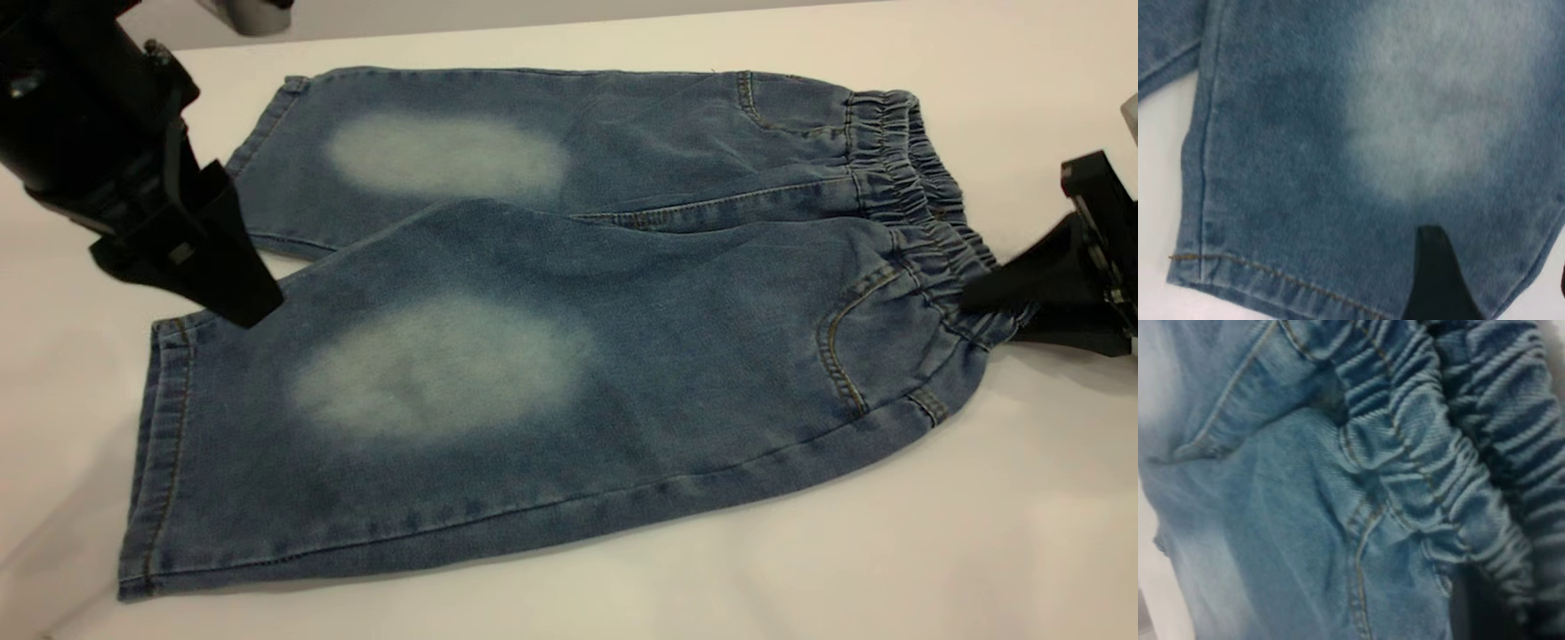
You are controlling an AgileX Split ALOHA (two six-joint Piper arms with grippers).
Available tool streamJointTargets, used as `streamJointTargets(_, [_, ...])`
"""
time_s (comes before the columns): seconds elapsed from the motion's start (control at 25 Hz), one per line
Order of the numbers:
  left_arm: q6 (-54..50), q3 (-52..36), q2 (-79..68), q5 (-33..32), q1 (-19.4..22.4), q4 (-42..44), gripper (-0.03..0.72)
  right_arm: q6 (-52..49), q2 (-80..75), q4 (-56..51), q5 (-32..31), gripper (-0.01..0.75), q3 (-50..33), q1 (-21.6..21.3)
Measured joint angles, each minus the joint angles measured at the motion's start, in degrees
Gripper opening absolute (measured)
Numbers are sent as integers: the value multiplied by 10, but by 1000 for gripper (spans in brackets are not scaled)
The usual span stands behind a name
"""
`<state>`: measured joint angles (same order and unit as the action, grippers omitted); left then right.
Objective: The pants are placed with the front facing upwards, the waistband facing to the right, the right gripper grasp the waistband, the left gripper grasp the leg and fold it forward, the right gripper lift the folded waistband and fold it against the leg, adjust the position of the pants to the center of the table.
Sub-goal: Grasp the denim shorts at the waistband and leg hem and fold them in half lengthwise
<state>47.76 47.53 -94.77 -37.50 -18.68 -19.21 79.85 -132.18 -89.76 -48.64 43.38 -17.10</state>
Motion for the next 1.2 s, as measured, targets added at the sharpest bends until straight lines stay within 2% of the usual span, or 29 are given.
streamJointTargets(0.12, [0, 0, 0, 1, 0, 9, 391, 1, 1, 1, 4, 36, -1, 0])
streamJointTargets(0.36, [-3, -7, 0, -55, 0, 62, 391, 2, 1, -2, 0, 32, -1, 0])
streamJointTargets(0.48, [-4, -34, 0, -59, 0, 85, 391, 2, 1, -10, -6, 32, -1, 0])
streamJointTargets(0.72, [2, -123, 0, 27, 0, 102, 391, 3, 1, -22, -16, 32, -1, 0])
streamJointTargets(0.96, [59, -194, -1, 152, 0, 109, 391, 3, 1, -31, -19, 33, -1, -1])
streamJointTargets(1.2, [87, -201, -46, 178, 0, 89, 391, 4, 1, -38, -23, 34, -1, -1])
